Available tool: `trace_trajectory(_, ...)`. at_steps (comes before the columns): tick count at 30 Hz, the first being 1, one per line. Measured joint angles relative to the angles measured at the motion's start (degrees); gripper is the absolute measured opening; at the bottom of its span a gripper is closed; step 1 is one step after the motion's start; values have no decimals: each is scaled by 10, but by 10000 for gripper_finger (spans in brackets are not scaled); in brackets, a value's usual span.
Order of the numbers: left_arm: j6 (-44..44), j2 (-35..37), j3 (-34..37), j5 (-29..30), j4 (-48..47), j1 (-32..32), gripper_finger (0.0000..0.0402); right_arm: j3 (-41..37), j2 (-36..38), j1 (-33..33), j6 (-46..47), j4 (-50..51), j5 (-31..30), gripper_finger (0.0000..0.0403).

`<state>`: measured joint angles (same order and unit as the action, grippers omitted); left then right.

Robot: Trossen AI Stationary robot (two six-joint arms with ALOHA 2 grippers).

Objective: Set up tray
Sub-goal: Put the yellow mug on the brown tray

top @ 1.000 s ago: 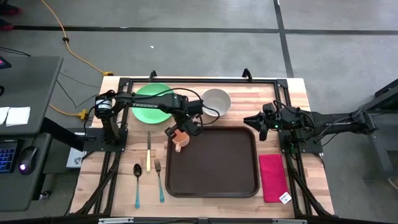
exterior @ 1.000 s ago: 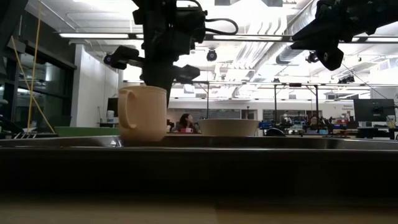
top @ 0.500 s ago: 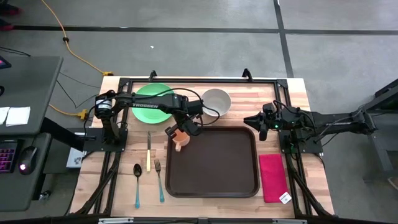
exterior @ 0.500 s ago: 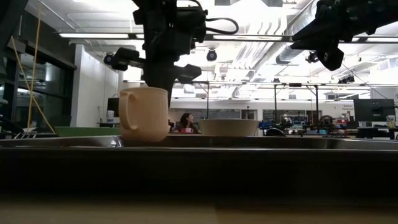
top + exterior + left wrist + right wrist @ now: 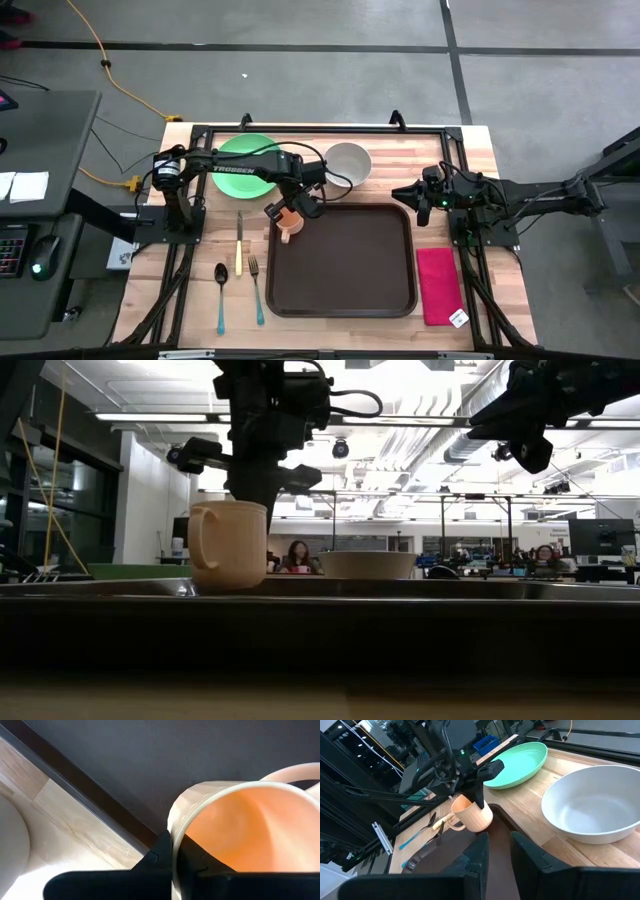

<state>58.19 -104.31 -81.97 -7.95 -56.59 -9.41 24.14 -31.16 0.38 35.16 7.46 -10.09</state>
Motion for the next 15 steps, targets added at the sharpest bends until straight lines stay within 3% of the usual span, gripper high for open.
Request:
trace_trajectory(5, -2, 0, 5, 0, 5, 0, 25, 0, 0, 0, 0, 0, 1, 58)
trace_trajectory(15, -29, -1, 43, 15, 12, 0, 55, 0, 0, 0, 0, 0, 4, 56)
